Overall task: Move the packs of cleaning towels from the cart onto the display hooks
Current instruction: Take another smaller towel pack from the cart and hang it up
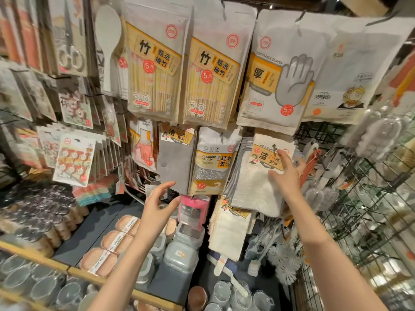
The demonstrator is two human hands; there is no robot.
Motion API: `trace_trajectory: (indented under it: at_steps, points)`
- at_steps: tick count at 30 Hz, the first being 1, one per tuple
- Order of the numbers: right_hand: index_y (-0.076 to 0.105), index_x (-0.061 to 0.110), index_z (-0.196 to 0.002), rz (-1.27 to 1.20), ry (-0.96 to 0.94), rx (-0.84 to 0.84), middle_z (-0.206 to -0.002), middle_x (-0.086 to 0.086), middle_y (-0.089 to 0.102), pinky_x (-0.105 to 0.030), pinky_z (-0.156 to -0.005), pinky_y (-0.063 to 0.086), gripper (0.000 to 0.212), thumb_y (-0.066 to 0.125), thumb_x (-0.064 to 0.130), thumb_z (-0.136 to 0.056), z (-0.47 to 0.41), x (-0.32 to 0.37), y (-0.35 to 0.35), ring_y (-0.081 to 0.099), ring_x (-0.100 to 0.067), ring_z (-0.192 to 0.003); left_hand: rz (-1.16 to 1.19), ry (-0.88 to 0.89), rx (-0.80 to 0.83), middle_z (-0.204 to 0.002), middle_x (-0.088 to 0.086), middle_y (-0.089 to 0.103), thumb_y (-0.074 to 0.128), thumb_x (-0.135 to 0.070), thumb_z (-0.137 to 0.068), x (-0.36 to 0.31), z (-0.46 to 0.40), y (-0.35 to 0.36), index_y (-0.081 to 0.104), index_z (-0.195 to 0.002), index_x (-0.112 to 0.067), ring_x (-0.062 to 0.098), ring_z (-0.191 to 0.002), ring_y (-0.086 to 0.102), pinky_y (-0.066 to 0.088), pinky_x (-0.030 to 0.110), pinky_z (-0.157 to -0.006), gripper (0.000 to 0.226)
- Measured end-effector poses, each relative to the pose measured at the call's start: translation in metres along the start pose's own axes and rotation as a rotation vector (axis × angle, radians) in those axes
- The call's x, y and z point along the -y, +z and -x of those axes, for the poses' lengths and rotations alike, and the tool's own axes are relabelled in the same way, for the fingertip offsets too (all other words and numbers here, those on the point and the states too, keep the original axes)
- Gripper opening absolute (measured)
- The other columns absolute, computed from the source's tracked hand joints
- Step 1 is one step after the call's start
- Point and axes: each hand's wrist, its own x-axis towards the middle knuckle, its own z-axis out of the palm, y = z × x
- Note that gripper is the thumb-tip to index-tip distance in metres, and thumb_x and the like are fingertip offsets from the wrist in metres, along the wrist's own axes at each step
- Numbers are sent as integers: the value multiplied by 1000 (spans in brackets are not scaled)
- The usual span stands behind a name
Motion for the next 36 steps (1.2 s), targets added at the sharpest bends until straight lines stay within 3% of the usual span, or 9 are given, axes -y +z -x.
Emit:
trace_trajectory:
  at_steps: [6,10,15,17,20,23,27,30,36]
  points:
    - [38,33,-142,-1,-41,50,-154,-6,-3,-19,-100,12,72,63,1,-83,0,-6,-2,14,-26,-142,-116,56,-81,-119,-18,54,66,-8,-86,-1,28,-21,58,-116,-29,3,-114,47,33,6,-89,38]
    - [34,36,-143,98,-95,83,-157,-3,-7,-32,-110,4,68,64,12,-86,3,-13,-4,0,-28,-144,-243,-21,-187,-124,-14,50,65,-20,-88,6,53,-44,53,-121,-33,11,-123,42,35,33,-103,38]
    - [33,34,-143,225,-151,107,-159,-1,-4,-45,-112,-7,61,61,25,-89,12,-20,-2,-6,-28,-145,-317,-86,-301,-124,-15,49,64,-21,-88,11,94,-64,51,-121,-36,16,-127,41,35,43,-106,39]
    - [33,34,-142,266,-179,139,-159,-6,9,-58,-116,11,58,58,32,-90,15,-22,2,11,-36,-144,-361,-101,-358,-124,-15,49,65,-21,-87,14,112,-73,50,-120,-38,15,-126,41,35,41,-105,40]
    - [34,37,-140,247,-221,221,-157,-7,16,-58,-113,20,56,58,35,-90,36,-16,23,21,-37,-141,-438,-122,-443,-125,-15,49,65,-24,-88,20,143,-88,50,-125,-34,15,-125,41,34,36,-102,40]
    - [43,29,-139,326,-387,253,-157,-4,12,-59,-111,21,58,64,33,-86,74,1,57,9,-31,-143,-465,-168,-504,-125,-18,44,64,-25,-89,23,171,-99,49,-127,-34,14,-127,37,29,29,-98,42]
    - [38,30,-142,350,-565,502,-158,1,10,-52,-114,8,60,63,33,-87,130,26,107,2,-25,-145,-484,-240,-581,-136,-10,46,64,-30,-89,23,205,-121,49,-131,-31,15,-130,36,30,38,-108,45]
    - [40,25,-142,327,-691,624,-157,-3,15,-45,-116,11,58,62,31,-89,172,50,145,6,-24,-144,-509,-261,-667,-136,-9,48,65,-28,-88,21,230,-145,50,-131,-30,12,-128,37,28,32,-104,46]
    - [36,27,-144,253,-857,835,-158,-2,16,-43,-118,9,59,60,34,-90,257,104,213,5,-19,-145,-523,-323,-819,-134,-9,48,66,-27,-87,21,273,-201,49,-129,-35,16,-126,36,32,43,-105,45]
